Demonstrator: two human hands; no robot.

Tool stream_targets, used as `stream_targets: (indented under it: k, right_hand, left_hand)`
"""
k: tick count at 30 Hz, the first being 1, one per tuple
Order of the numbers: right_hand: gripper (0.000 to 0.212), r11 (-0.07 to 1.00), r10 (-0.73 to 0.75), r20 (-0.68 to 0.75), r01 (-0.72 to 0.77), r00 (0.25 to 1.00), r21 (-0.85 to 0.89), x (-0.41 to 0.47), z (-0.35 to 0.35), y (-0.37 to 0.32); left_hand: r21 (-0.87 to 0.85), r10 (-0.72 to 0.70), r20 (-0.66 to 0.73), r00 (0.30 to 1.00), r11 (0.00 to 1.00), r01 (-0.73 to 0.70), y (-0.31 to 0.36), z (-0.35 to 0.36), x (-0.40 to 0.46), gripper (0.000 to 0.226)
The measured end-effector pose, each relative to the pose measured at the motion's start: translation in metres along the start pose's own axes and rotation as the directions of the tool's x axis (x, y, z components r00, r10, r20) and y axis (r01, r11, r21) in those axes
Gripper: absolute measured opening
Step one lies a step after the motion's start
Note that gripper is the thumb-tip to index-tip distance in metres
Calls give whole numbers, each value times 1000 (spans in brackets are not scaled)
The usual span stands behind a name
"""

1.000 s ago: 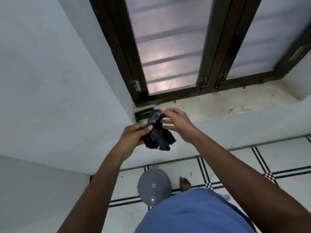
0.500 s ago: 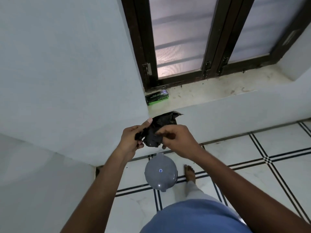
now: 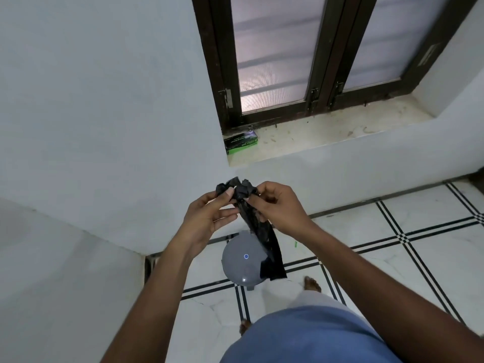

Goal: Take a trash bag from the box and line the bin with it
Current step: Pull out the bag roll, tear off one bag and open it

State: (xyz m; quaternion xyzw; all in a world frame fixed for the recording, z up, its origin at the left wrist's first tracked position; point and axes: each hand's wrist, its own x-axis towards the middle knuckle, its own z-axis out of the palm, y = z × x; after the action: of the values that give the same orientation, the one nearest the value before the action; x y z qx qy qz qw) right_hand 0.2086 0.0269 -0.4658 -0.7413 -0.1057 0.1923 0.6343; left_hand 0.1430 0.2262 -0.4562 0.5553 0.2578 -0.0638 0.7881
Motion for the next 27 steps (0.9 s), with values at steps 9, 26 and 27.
stream_targets:
  k: [9, 26, 27]
  right_hand:
    - [25, 960, -42, 216, 100, 975, -263, 7, -24, 6]
    - [24, 964, 242, -64, -232, 968, 127, 33, -81, 17]
    - [25, 958, 254, -62, -242, 965, 150, 32, -83, 18]
  left_hand:
    - [41, 47, -86, 995, 998, -44, 3, 33, 12, 49]
    - [-113, 16, -133, 991, 993, -31, -11, 60, 27, 28]
    - [-103, 24, -146, 989, 994, -39, -12, 61, 26, 25]
